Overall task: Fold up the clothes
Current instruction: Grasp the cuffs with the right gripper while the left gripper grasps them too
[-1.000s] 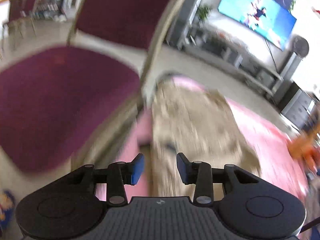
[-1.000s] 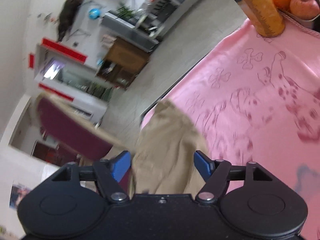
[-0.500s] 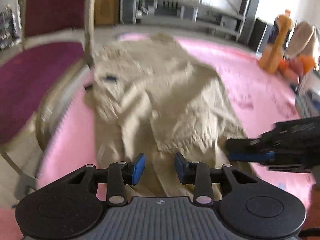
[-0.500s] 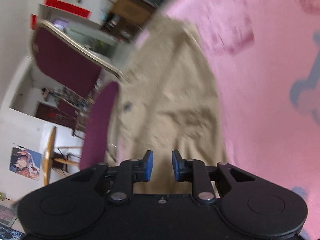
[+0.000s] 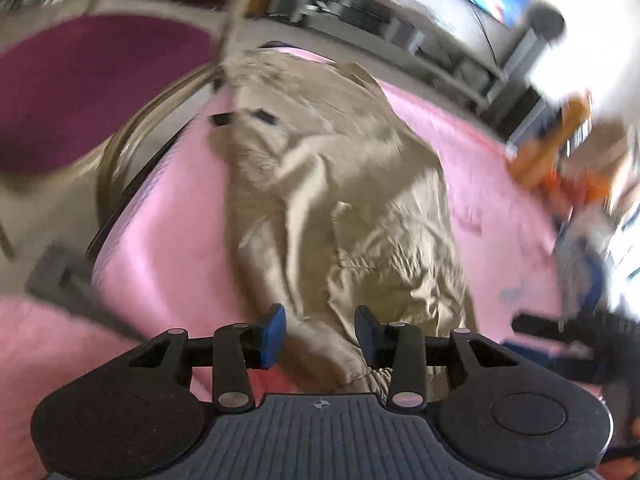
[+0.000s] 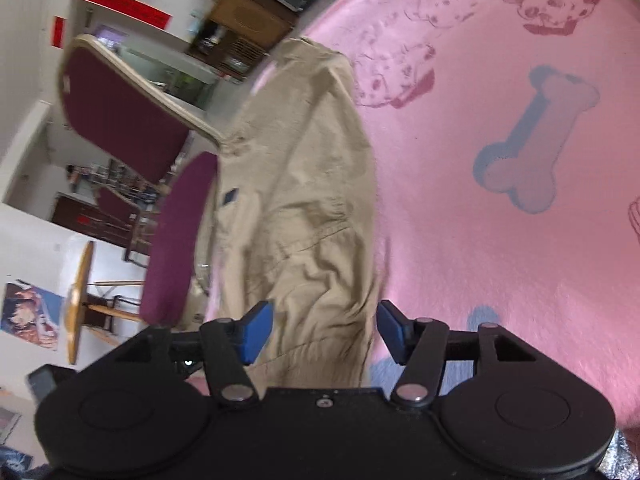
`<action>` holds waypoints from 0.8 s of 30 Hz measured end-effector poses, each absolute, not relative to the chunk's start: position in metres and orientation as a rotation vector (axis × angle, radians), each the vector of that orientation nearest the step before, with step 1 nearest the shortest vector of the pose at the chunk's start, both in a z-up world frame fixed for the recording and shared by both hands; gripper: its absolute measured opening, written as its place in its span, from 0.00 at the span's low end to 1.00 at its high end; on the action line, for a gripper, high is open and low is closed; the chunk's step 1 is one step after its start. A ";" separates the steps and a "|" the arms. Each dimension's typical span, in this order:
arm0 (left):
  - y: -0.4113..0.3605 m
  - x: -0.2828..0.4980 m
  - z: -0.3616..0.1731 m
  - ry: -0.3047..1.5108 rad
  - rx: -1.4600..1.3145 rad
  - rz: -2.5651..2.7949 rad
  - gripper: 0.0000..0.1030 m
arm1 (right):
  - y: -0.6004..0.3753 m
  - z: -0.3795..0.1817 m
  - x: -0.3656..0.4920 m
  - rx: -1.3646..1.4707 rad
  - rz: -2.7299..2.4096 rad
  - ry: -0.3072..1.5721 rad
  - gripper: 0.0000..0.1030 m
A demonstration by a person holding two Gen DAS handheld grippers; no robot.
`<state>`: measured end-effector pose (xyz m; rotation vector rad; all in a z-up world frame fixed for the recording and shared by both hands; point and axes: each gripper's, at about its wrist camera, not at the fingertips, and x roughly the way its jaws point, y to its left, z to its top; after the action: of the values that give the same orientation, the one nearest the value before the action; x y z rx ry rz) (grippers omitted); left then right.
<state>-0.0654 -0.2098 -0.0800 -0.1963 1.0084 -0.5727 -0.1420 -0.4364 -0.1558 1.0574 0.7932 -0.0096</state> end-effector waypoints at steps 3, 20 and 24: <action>-0.205 -0.062 -0.082 1.038 -0.249 -0.574 0.41 | -0.438 -0.161 -0.144 1.119 0.017 0.796 0.61; -0.232 -0.024 -0.108 1.326 -0.203 -0.403 0.51 | -0.439 -0.190 -0.131 1.257 0.025 0.853 0.64; -0.234 -0.022 -0.108 1.350 -0.211 -0.393 0.53 | -0.438 -0.192 -0.126 1.255 0.028 0.857 0.64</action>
<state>-0.0220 -0.2335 -0.1077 -0.2112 1.3505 -0.3925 -0.1262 -0.4376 -0.1923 1.2552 0.8569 0.0283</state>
